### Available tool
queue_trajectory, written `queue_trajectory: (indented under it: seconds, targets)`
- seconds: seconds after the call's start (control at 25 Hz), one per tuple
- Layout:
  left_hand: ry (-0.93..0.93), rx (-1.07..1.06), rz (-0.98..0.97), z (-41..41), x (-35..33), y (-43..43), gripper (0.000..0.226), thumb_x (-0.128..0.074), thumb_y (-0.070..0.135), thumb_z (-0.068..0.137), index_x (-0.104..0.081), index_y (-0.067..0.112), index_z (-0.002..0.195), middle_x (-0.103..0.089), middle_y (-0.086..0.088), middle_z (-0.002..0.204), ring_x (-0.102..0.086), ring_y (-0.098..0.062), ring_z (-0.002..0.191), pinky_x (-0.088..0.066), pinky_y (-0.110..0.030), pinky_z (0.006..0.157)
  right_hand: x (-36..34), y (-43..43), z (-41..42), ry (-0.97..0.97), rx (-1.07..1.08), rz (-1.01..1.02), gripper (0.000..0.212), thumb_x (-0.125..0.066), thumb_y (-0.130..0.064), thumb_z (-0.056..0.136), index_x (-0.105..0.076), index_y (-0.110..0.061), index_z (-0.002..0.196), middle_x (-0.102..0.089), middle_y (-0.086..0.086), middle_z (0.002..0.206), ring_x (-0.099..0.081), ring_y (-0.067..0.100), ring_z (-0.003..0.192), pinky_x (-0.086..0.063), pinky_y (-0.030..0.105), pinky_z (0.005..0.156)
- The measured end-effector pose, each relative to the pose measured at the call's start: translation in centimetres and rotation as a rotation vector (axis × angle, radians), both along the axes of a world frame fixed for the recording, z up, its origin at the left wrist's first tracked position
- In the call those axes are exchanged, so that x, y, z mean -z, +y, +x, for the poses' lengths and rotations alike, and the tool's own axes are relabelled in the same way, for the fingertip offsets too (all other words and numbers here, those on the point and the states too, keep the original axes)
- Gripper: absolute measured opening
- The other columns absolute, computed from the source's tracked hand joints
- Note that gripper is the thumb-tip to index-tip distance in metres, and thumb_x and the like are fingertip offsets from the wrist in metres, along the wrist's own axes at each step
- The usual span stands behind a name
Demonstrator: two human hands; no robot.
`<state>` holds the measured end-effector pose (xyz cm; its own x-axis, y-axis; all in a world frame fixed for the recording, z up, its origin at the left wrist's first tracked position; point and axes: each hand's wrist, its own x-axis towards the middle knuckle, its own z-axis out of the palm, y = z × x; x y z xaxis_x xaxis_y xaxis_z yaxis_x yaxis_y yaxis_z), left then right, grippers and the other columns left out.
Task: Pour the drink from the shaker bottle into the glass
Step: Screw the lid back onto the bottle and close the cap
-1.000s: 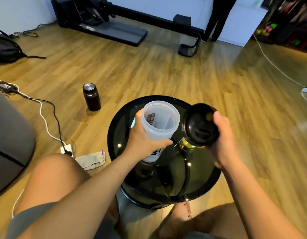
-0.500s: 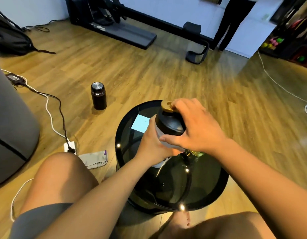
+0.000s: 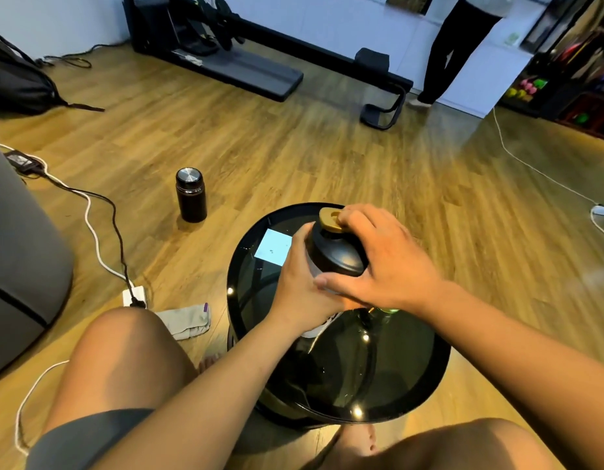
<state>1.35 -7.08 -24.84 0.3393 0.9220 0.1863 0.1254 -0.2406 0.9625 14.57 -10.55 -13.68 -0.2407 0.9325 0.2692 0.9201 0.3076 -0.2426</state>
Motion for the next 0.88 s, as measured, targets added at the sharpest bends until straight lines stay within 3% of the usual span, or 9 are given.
queue_trajectory:
  seconds: [0.08, 0.2, 0.32, 0.44, 0.52, 0.76, 0.88]
  targets:
    - [-0.004, -0.034, -0.002, 0.1, -0.9, -0.1, 0.107, -0.085, 0.052, 0.046, -0.025, 0.052, 0.135, -0.049, 0.034, 0.119, -0.046, 0.031, 0.108, -0.037, 0.006, 0.081, -0.8, 0.2, -0.1, 0.035, 0.049, -0.069, 0.074, -0.065, -0.078, 0.068, -0.047, -0.026, 0.118, -0.052, 0.002, 0.133, -0.055, 0.028, 0.116, -0.049, 0.047, 0.096]
    - [0.011, -0.009, 0.004, -0.2, -1.4, 0.5, 0.108, -0.092, 0.045, 0.047, -0.027, 0.05, 0.134, -0.054, 0.031, 0.109, -0.046, 0.035, 0.098, -0.036, 0.007, 0.074, -1.6, 1.2, -0.3, 0.099, 0.142, -0.171, 0.082, -0.061, -0.083, 0.06, -0.036, -0.038, 0.125, -0.057, -0.002, 0.125, -0.059, 0.026, 0.108, -0.052, 0.048, 0.091]
    - [-0.018, 0.007, -0.003, -0.6, -1.0, 0.7, 0.112, -0.095, 0.045, 0.045, -0.035, 0.037, 0.139, -0.063, 0.025, 0.112, -0.057, 0.022, 0.102, -0.044, -0.001, 0.078, -1.1, 1.4, -0.5, 0.097, 0.09, -0.158, 0.09, -0.058, -0.077, 0.06, -0.04, -0.038, 0.14, -0.063, 0.001, 0.125, -0.059, 0.024, 0.113, -0.05, 0.046, 0.095]
    - [-0.012, 0.051, -0.021, -0.9, -1.1, 0.9, 0.107, -0.092, 0.051, 0.044, -0.042, 0.033, 0.137, -0.067, 0.016, 0.119, -0.064, 0.004, 0.109, -0.054, -0.019, 0.087, -1.8, 1.5, 0.7, 0.184, 0.04, -0.094, 0.084, -0.066, -0.07, 0.065, -0.044, -0.039, 0.14, -0.06, -0.005, 0.133, -0.057, 0.017, 0.119, -0.05, 0.045, 0.099]
    - [-0.025, 0.101, -0.036, -1.0, -1.2, 1.3, 0.104, -0.092, 0.05, 0.046, -0.042, 0.035, 0.136, -0.065, 0.016, 0.124, -0.063, 0.003, 0.114, -0.052, -0.02, 0.092, -1.7, 1.9, 1.9, 0.149, 0.004, -0.092, 0.081, -0.069, -0.069, 0.068, -0.042, -0.041, 0.139, -0.059, -0.006, 0.135, -0.057, 0.015, 0.12, -0.05, 0.045, 0.1]
    - [-0.117, 0.164, -0.11, -1.0, -0.8, 1.8, 0.099, -0.094, 0.036, 0.047, -0.043, 0.042, 0.131, -0.065, 0.012, 0.125, -0.064, 0.003, 0.114, -0.049, -0.01, 0.087, 1.0, 1.1, 1.8, 0.283, -0.037, -0.065, 0.081, -0.073, -0.058, 0.072, -0.051, -0.019, 0.14, -0.061, -0.002, 0.131, -0.059, 0.015, 0.121, -0.049, 0.041, 0.099]
    - [-0.125, 0.171, -0.11, -1.0, -0.6, 1.8, 0.097, -0.094, 0.034, 0.048, -0.041, 0.047, 0.128, -0.065, 0.018, 0.121, -0.063, 0.006, 0.114, -0.049, -0.009, 0.086, 1.0, 1.1, 1.8, 0.257, -0.038, -0.073, 0.081, -0.075, -0.056, 0.072, -0.051, -0.019, 0.141, -0.06, -0.002, 0.134, -0.058, 0.016, 0.122, -0.049, 0.042, 0.099]
